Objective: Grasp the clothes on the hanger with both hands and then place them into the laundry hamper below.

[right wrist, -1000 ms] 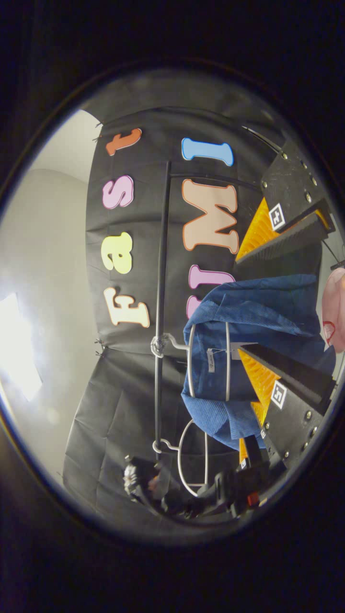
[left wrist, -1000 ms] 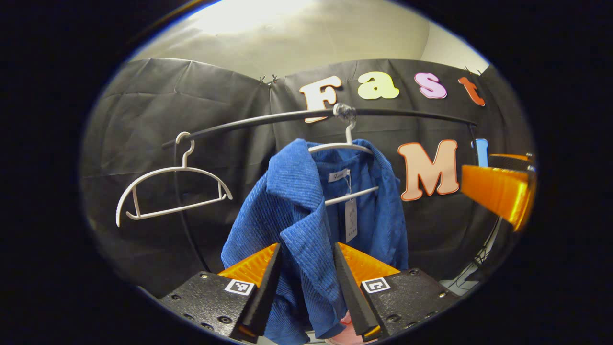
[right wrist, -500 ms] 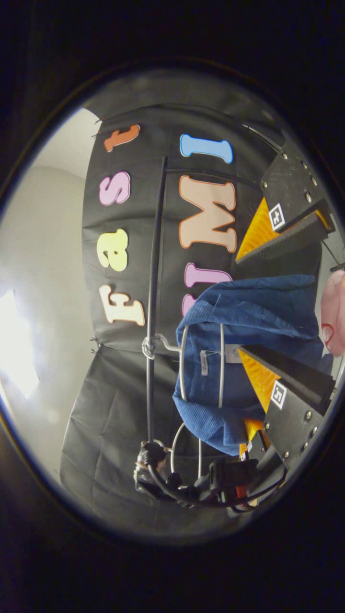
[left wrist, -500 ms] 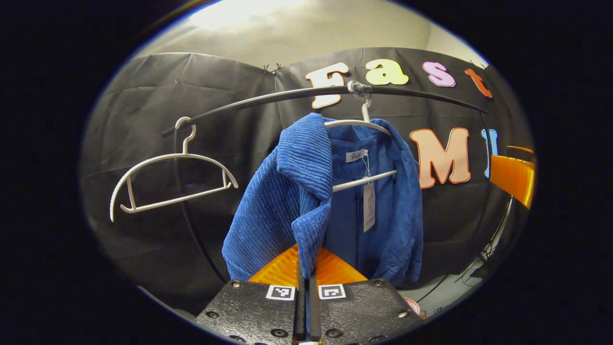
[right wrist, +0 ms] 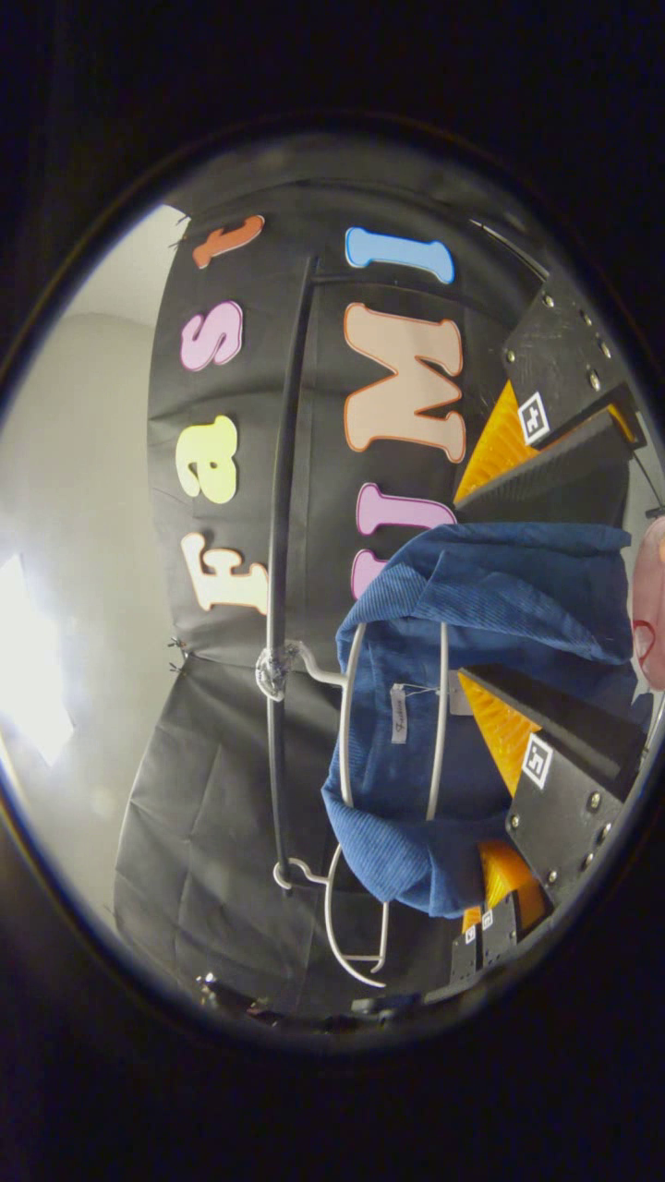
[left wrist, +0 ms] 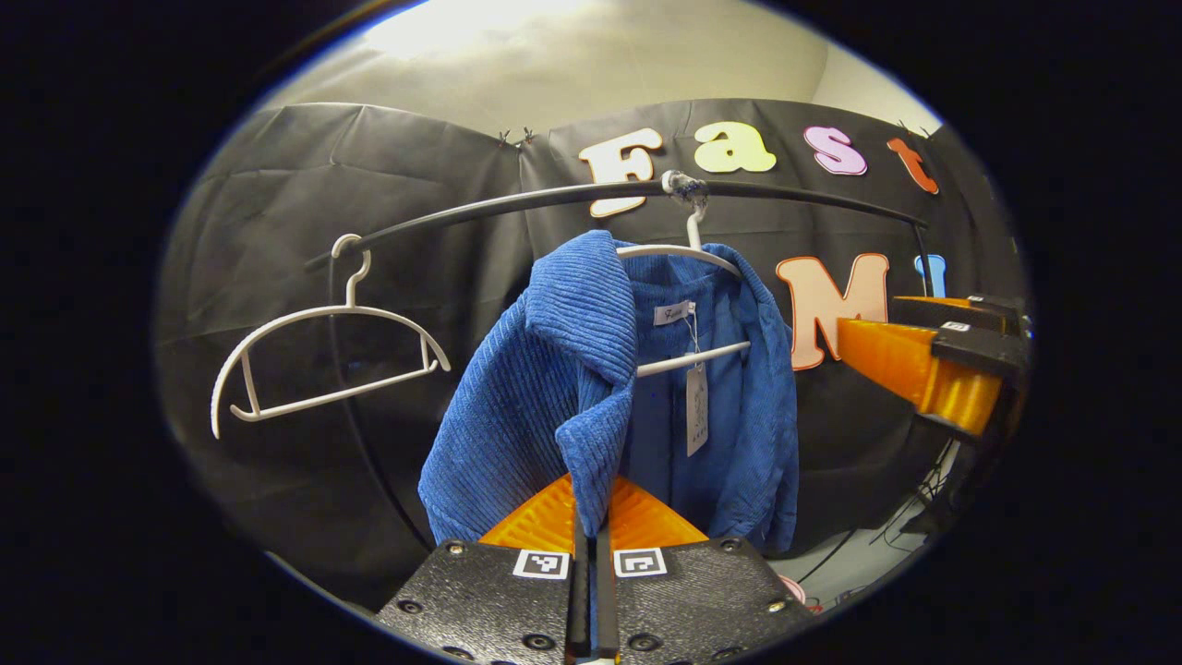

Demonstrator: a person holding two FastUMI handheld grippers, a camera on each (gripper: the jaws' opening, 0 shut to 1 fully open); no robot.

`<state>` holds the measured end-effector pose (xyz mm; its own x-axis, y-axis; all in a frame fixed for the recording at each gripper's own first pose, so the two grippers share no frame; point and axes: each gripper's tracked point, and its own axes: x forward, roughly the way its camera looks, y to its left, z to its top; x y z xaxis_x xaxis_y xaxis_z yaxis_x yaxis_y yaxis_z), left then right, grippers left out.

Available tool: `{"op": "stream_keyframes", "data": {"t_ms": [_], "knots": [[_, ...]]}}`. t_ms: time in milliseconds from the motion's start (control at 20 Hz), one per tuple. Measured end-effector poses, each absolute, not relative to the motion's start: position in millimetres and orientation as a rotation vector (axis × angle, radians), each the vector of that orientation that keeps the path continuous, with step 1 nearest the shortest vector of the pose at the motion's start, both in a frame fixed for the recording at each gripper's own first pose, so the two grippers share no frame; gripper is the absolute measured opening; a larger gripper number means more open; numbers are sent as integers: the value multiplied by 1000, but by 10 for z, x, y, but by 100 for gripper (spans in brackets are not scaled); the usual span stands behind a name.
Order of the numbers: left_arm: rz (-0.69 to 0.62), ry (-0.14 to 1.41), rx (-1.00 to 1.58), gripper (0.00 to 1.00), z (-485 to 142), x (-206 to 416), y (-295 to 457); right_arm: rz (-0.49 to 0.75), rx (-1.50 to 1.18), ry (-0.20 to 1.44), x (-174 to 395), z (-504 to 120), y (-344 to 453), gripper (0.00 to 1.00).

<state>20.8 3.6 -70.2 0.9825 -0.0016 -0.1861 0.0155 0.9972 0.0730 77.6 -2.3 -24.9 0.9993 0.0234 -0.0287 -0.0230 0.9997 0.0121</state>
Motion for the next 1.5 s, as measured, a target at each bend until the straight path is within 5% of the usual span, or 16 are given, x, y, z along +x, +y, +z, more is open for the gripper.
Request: {"op": "stream_keyframes", "data": {"t_ms": [550,700,800,900,1100,1500], "knots": [[-13,179,96,4,-639,167,77,-34,13,140,1575,-932,65,97],[-13,175,97,4,-605,164,90,-38,24,202,1688,-1154,75,76],[-3,167,94,4,-558,157,115,-42,28,239,1732,-1300,103,79],[14,156,91,3,-506,132,173,-34,37,264,1783,-1402,127,41],[41,143,98,5,-439,130,317,-75,5,277,1799,-1415,2,6],[110,99,57,4,-152,35,634,-171,-37,234,1875,-1255,-497,7]]}}
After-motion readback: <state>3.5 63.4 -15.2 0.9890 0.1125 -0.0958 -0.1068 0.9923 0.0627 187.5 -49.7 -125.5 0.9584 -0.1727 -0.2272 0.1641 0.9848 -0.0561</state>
